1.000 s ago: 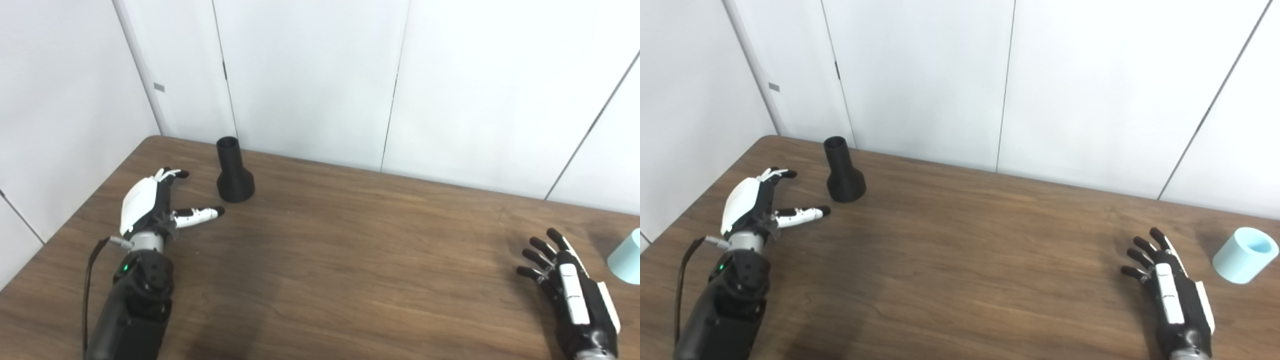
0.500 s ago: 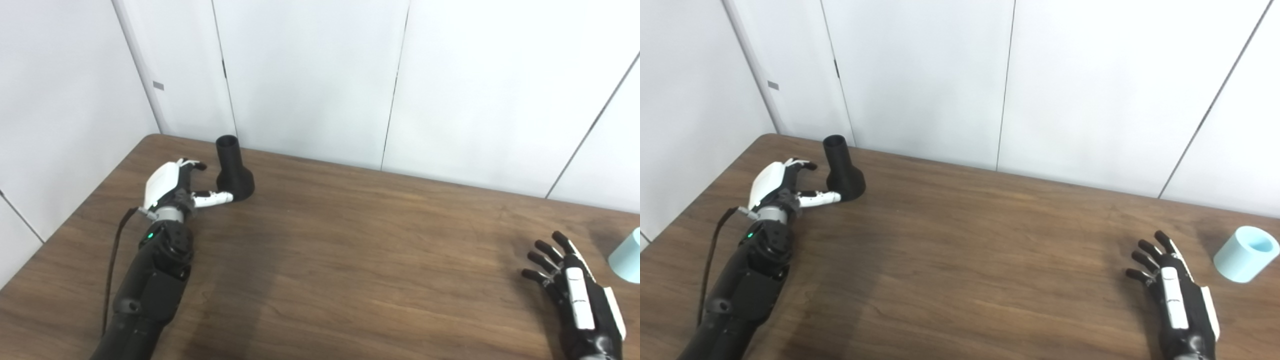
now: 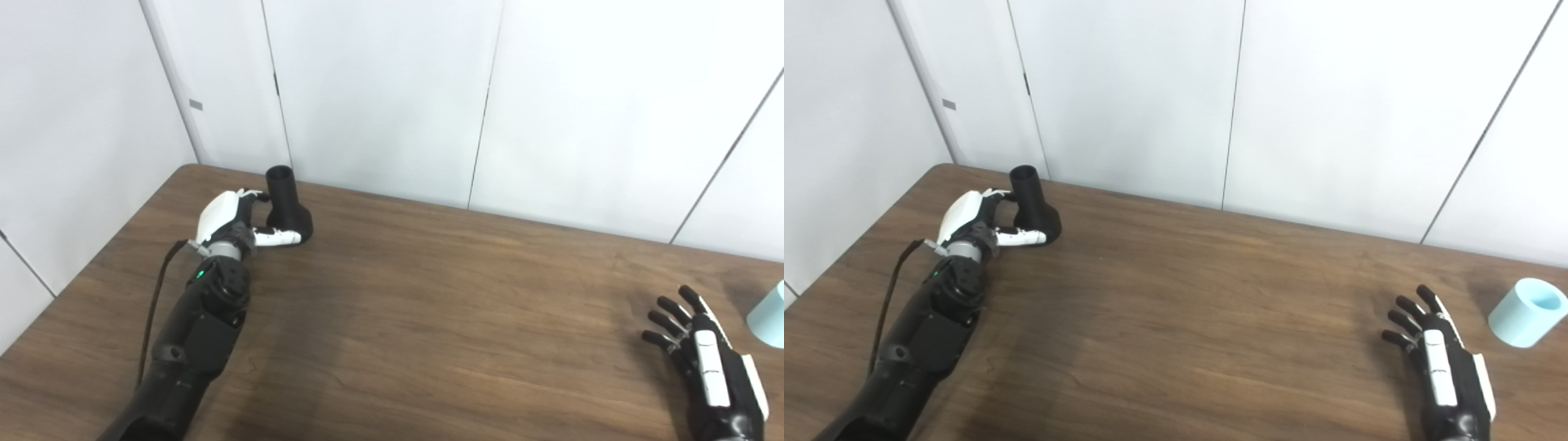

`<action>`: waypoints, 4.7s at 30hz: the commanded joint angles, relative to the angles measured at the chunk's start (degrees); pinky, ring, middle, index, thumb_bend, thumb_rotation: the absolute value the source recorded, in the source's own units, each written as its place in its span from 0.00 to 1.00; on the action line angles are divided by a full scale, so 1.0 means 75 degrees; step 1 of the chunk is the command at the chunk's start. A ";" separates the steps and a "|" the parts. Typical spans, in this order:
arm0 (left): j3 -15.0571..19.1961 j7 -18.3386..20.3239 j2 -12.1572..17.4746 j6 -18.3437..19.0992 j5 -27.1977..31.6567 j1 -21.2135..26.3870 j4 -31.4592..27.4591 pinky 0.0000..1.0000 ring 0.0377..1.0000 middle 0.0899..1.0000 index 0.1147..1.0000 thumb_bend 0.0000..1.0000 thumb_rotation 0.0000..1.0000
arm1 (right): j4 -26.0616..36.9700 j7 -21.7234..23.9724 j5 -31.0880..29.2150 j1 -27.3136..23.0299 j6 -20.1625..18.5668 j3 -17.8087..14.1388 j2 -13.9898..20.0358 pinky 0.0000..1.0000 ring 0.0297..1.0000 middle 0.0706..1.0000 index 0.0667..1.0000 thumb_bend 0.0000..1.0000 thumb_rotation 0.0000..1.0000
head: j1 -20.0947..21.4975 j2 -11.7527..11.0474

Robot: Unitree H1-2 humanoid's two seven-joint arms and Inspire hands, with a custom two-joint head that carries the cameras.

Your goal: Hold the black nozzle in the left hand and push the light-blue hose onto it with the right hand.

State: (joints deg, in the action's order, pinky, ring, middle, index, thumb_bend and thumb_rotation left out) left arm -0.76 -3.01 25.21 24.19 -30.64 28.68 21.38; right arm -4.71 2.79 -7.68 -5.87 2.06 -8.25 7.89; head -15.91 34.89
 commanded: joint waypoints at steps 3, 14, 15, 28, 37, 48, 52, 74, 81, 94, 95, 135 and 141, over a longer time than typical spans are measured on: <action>-0.0068 -0.0203 0.0184 -0.0011 -0.0061 0.0490 0.0060 0.89 0.97 0.95 0.79 1.00 0.31 | -0.0120 -0.0053 -0.0013 0.0299 -0.0176 -0.0005 -0.0067 0.69 0.80 0.82 0.90 0.36 0.85 | 0.0018 0.0007; -0.0233 -0.0345 0.0141 0.0181 -0.0073 0.0609 0.0213 0.88 0.96 0.90 0.72 1.00 0.27 | 0.0000 -0.0169 0.0022 0.0326 -0.0261 -0.0021 -0.0120 0.67 0.79 0.82 0.89 0.36 0.85 | 0.0048 0.0071; -0.0244 -0.0341 0.0142 0.0201 -0.0077 0.0616 0.0218 0.86 0.95 0.90 0.71 1.00 0.26 | 0.0010 -0.0169 0.0016 0.0328 -0.0262 -0.0019 -0.0122 0.67 0.79 0.82 0.89 0.35 0.85 | 0.0048 0.0075; -0.0391 -0.0387 0.0102 0.0361 -0.0862 0.0696 0.0613 0.83 0.89 0.84 0.61 0.91 0.22 | -0.0045 -0.0092 -0.0075 0.0330 -0.0180 -0.0015 -0.0085 0.66 0.80 0.82 0.90 0.36 0.86 | 0.0064 0.0111; -0.0358 -0.0071 0.0103 0.0345 -0.0916 0.0613 0.0443 0.90 0.88 0.79 0.43 0.56 0.08 | -0.0037 -0.0099 -0.0014 0.0345 -0.0153 -0.0005 -0.0064 0.65 0.79 0.81 0.90 0.37 0.87 | 0.0098 0.0144; -0.0443 -0.0254 0.0128 0.0296 -0.0687 0.0576 0.0444 0.86 0.85 0.71 0.42 0.52 0.05 | -0.0073 -0.0139 0.0070 0.0350 -0.0073 0.0011 -0.0081 0.65 0.80 0.81 0.90 0.39 0.89 | 0.0136 0.0157; -0.0454 -0.0298 0.0100 0.0304 -0.0704 0.0470 0.0250 0.81 0.82 0.69 0.42 0.52 0.05 | -0.0044 -0.0137 0.0036 0.0352 -0.0098 0.0002 -0.0105 0.64 0.79 0.81 0.90 0.39 0.88 | 0.0159 0.0170; -0.1569 -0.0469 -0.0420 -0.0161 -0.1383 -0.0951 -0.2031 1.00 0.86 0.75 0.42 0.52 0.05 | 0.0047 -0.0259 0.0198 0.0337 -0.0213 0.0096 -0.0249 0.64 0.78 0.81 0.89 0.36 0.84 | 0.0598 0.0326; -0.1989 -0.0052 -0.0701 -0.0102 -0.1616 -0.1311 -0.3017 1.00 0.87 0.75 0.41 0.52 0.05 | 0.0011 -0.0266 0.0331 0.0325 -0.0111 0.0183 -0.0236 0.61 0.76 0.81 0.88 0.41 0.89 | 0.0860 0.0420; -0.2704 0.0399 -0.1233 -0.0599 -0.2073 -0.1955 -0.3799 1.00 0.88 0.75 0.42 0.52 0.05 | 0.0196 -0.0451 0.0693 0.0349 -0.0189 0.0355 -0.0316 0.61 0.74 0.79 0.87 0.43 0.89 | 0.1239 0.0651; -0.2754 0.0449 -0.1249 -0.0658 -0.2121 -0.1989 -0.3803 1.00 0.88 0.76 0.42 0.52 0.05 | 0.0219 -0.0459 0.0708 0.0354 -0.0203 0.0370 -0.0317 0.61 0.74 0.79 0.87 0.43 0.89 | 0.1239 0.0651; -0.3743 0.1052 -0.1856 -0.1818 -0.3362 -0.2541 -0.3913 1.00 0.87 0.75 0.42 0.52 0.05 | 0.0857 -0.0651 0.0762 0.0466 -0.0532 0.0593 -0.0651 0.59 0.74 0.79 0.87 0.42 0.88 | 0.2446 0.1174; -0.3699 0.0840 -0.1903 -0.1983 -0.3398 -0.2635 -0.3682 1.00 0.87 0.75 0.42 0.52 0.05 | 0.1591 -0.0730 0.0299 0.0489 -0.1159 0.0327 -0.0741 0.66 0.76 0.78 0.83 0.49 0.65 | 0.2560 0.1158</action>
State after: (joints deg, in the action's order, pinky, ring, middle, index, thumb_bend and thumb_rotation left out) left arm -28.54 3.79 10.76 10.03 -54.99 9.07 -7.15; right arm 5.42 -2.96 -4.42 -2.11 -5.40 -5.34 2.48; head 2.90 43.51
